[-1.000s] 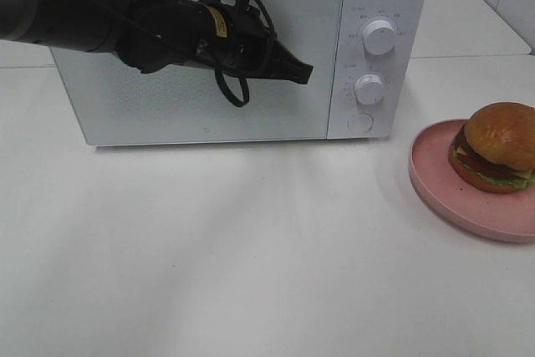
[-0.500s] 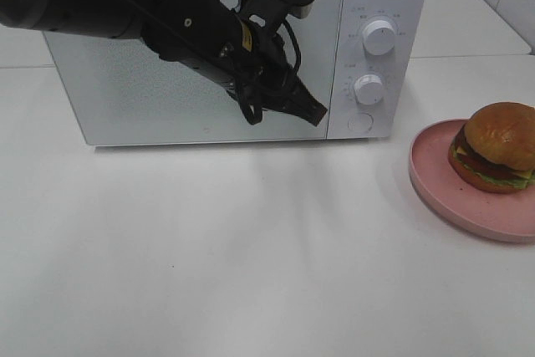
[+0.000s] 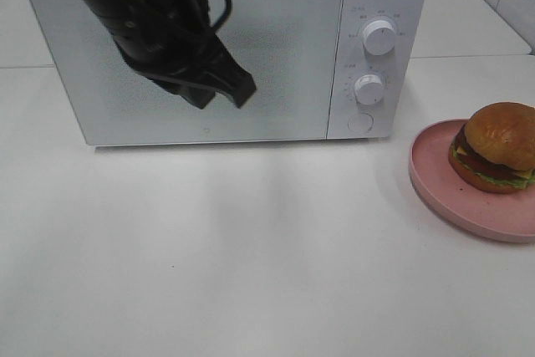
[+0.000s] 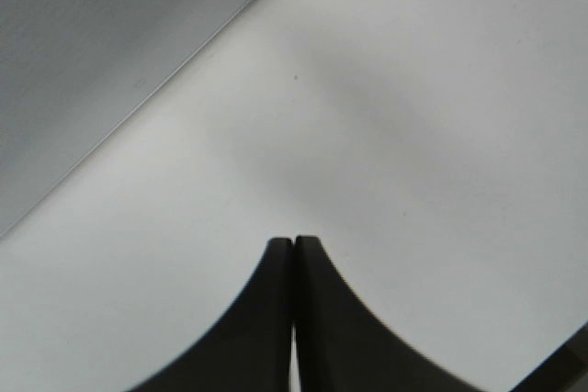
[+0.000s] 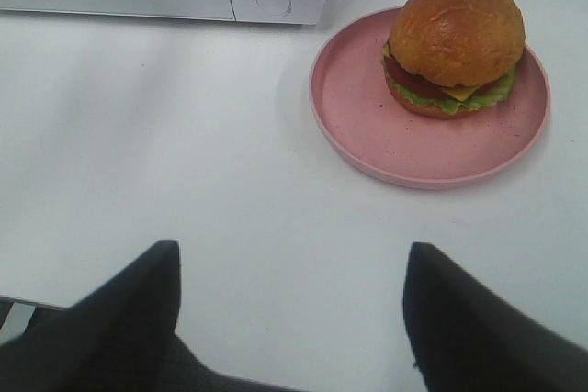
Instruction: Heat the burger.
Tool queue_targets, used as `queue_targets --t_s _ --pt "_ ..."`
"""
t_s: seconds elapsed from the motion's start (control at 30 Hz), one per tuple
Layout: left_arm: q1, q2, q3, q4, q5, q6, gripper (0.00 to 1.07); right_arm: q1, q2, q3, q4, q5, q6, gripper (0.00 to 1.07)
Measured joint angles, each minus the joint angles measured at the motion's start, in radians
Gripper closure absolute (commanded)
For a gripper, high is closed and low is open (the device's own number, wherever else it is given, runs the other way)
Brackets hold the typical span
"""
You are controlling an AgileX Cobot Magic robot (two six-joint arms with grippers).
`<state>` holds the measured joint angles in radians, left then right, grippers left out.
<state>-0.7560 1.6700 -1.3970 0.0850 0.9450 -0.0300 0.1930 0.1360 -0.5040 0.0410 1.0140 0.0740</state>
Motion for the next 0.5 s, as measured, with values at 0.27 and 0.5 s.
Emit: queue_targets --t_s 0.27,0.5 --pt "0.188 -0.116 0.0 -0.023 0.112 -0.04 1.07 0.0 0.0 0.0 0.0 0.0 0.0 0.41" --pt "0.489 -0.255 0.066 -0.049 0.217 -0.091 1.07 0.0 0.0 0.0 0.0 0.0 0.0 0.41"
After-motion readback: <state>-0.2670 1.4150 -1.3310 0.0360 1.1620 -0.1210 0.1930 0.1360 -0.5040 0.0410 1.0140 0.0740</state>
